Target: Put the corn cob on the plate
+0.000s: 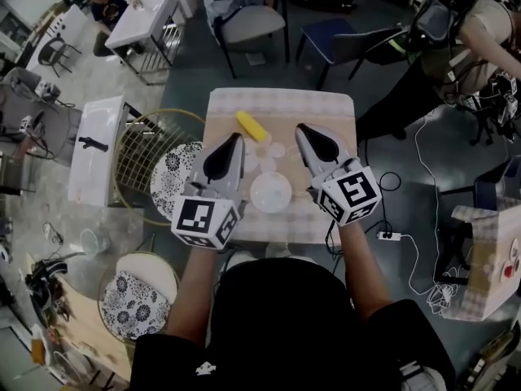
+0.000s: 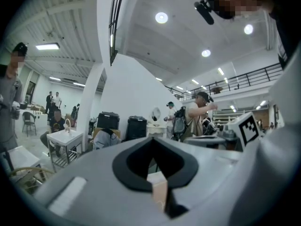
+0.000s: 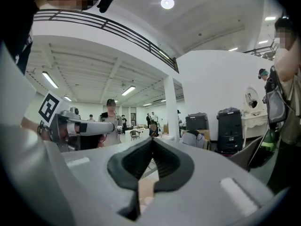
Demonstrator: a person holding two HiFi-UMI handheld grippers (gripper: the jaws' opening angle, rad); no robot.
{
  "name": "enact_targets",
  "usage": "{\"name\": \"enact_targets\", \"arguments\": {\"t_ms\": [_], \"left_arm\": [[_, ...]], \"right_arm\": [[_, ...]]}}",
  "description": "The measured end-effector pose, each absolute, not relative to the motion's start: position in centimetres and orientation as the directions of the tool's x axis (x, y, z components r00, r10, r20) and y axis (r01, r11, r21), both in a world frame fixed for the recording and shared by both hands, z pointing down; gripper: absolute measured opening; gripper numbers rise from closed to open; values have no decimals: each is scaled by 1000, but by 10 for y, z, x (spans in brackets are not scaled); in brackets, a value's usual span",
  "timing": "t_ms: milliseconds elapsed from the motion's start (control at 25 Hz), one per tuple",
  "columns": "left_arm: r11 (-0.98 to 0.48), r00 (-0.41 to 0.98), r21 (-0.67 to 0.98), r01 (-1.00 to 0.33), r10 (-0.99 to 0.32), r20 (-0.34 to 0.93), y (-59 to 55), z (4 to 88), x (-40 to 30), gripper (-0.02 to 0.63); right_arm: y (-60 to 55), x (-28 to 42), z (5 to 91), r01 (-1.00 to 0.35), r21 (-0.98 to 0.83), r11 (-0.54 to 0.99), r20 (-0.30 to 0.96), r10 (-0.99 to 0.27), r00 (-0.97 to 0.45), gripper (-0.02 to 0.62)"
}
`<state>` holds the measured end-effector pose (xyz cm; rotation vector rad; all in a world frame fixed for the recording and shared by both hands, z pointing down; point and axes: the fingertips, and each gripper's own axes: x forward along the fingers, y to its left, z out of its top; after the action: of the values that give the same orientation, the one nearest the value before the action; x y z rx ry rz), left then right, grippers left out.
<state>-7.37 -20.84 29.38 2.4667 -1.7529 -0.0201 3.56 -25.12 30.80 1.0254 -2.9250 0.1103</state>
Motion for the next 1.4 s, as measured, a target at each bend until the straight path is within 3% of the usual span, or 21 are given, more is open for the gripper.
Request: {"name": "enact_targets", "arguments": {"t_ms": [400, 920, 1400], "left_arm": [[-314, 324, 101, -944, -939, 111, -224, 311, -84, 6], [-402, 423, 151, -903, -892, 157, -259, 337, -103, 6], [-402, 434, 197, -894, -888, 155, -287, 372, -141, 6]], "right_arm": [[-265, 35, 328, -632, -99, 768, 95, -625, -774, 2], [-287, 20, 358, -703, -121, 701, 173, -682, -710, 2], [-324, -26, 428, -666, -105, 739, 262, -625, -735, 2]]}}
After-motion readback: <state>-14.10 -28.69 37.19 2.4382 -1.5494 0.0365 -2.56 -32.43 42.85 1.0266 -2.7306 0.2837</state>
